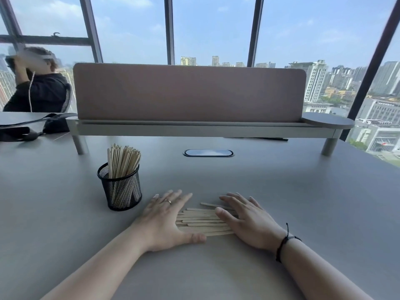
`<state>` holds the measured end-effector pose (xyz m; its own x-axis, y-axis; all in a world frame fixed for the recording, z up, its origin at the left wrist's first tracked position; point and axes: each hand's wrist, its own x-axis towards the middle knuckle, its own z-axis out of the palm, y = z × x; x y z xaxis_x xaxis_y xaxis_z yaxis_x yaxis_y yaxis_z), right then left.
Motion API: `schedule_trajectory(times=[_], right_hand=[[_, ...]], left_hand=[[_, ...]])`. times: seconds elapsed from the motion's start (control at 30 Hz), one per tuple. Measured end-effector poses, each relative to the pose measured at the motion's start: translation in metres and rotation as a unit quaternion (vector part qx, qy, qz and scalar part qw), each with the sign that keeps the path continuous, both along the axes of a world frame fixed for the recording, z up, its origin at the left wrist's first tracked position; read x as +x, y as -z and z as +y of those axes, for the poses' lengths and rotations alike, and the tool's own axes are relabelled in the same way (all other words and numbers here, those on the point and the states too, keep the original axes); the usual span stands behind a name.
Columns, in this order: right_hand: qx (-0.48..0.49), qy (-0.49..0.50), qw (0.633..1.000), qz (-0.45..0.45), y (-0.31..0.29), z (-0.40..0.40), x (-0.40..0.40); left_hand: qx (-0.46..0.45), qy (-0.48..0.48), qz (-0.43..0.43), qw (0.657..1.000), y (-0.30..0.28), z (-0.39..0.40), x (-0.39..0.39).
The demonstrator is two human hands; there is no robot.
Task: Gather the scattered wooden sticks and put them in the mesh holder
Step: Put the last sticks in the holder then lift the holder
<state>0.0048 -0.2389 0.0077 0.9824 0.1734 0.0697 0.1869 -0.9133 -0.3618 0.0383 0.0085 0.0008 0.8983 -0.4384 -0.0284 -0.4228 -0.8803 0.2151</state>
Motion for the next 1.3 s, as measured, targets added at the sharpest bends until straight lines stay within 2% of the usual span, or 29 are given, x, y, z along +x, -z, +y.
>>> schedule_trajectory(times=[0.17,0.27,0.33,0.43,0.53,0.7,0.8,0.93,1.3], right_hand=[[0.047,-0.035,0.998,-0.009,0.001,0.019,0.008],[0.123,-0.039,0.992,-0.006,-0.004,0.027,0.01],[0.158,-0.023,0.987,0.002,-0.006,0.029,0.01],[0.156,-0.01,0.988,0.002,-0.006,0.028,0.009],[0.217,-0.008,0.976,-0.004,-0.005,0.025,0.008],[0.375,0.07,0.924,-0.038,-0.008,0.013,0.008],[0.376,0.119,0.918,-0.047,-0.009,0.008,0.009],[0.401,0.12,0.908,-0.025,-0.007,0.016,0.016],[0.532,0.106,0.839,0.036,0.0,0.036,0.02]], left_hand=[[-0.029,0.04,-0.007,0.999,0.003,-0.025,-0.001],[-0.056,0.041,-0.003,0.998,0.006,-0.036,0.0],[-0.089,0.038,-0.005,0.995,0.008,-0.037,0.001],[-0.156,0.034,-0.004,0.987,0.008,-0.034,0.003],[-0.192,0.036,-0.007,0.981,0.008,-0.03,0.004],[-0.168,0.046,-0.03,0.984,0.01,-0.026,0.003],[-0.124,0.035,-0.023,0.991,0.007,-0.025,-0.001],[-0.073,0.044,-0.006,0.996,0.007,-0.033,-0.002],[-0.086,0.049,-0.029,0.995,0.009,-0.043,0.0]])
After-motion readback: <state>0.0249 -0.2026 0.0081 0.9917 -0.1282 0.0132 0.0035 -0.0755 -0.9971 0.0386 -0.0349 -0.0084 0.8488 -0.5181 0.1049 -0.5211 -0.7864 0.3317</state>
